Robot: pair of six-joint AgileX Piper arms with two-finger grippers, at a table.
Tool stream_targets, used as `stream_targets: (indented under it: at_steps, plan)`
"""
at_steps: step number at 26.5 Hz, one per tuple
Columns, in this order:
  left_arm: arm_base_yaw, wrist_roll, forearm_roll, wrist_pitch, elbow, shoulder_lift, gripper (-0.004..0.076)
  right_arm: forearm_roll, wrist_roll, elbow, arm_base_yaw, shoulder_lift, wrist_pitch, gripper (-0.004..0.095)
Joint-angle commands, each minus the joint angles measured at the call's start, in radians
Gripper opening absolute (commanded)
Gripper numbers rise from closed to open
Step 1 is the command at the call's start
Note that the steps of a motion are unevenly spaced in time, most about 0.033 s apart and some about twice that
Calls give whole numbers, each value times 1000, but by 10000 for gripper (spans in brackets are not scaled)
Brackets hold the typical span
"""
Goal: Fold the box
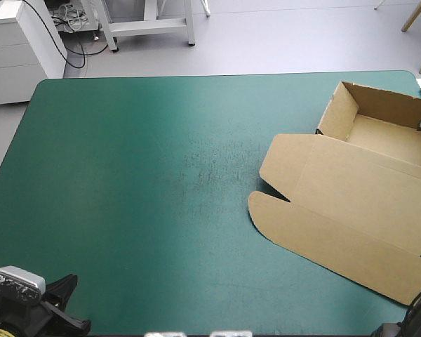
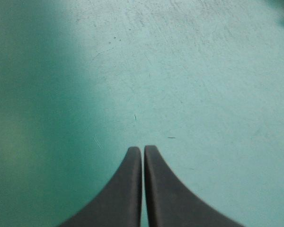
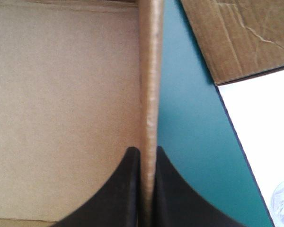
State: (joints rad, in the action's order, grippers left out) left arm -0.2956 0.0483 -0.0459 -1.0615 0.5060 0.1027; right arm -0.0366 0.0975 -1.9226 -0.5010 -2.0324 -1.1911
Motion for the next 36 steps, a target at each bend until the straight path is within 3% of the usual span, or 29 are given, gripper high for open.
stream_targets:
  at_steps: [1, 7, 13, 16, 20, 25, 28, 29, 31, 34, 36]
  plan:
    - [-4, -7, -3, 68, 23, 16, -8, -19, 29, -32, -26, 73, 22, -21]
    - [-4, -7, -3, 68, 23, 16, -8, -7, 44, -32, -27, 75, 22, 43]
    - [-4, -7, -3, 68, 23, 16, -8, 3, 101, -32, -27, 127, 22, 390]
    - [-4, -7, -3, 68, 23, 16, -8, 2, 101, -32, -27, 178, 22, 463]
    - [-4, -7, -3, 68, 23, 16, -8, 37, 101, -32, -25, 273, 22, 462]
    - [-4, -7, -6, 68, 23, 16, -8, 225, 99, -27, -20, 418, 22, 432]
    - [-4, -7, -6, 68, 23, 16, -8, 262, 145, 21, 14, 527, 22, 286]
    - [-4, -7, -6, 69, 23, 16, -8, 262, 177, 66, 44, 600, 22, 150]
    - [-4, -10, -13, 69, 23, 16, -8, 262, 212, 169, 94, 733, 22, -16]
    - [-4, -10, -18, 69, 23, 16, -8, 279, 242, 339, 142, 885, 50, -20]
    - [-4, -10, -21, 69, 23, 16, -8, 269, 224, 524, 155, 1039, 169, -19]
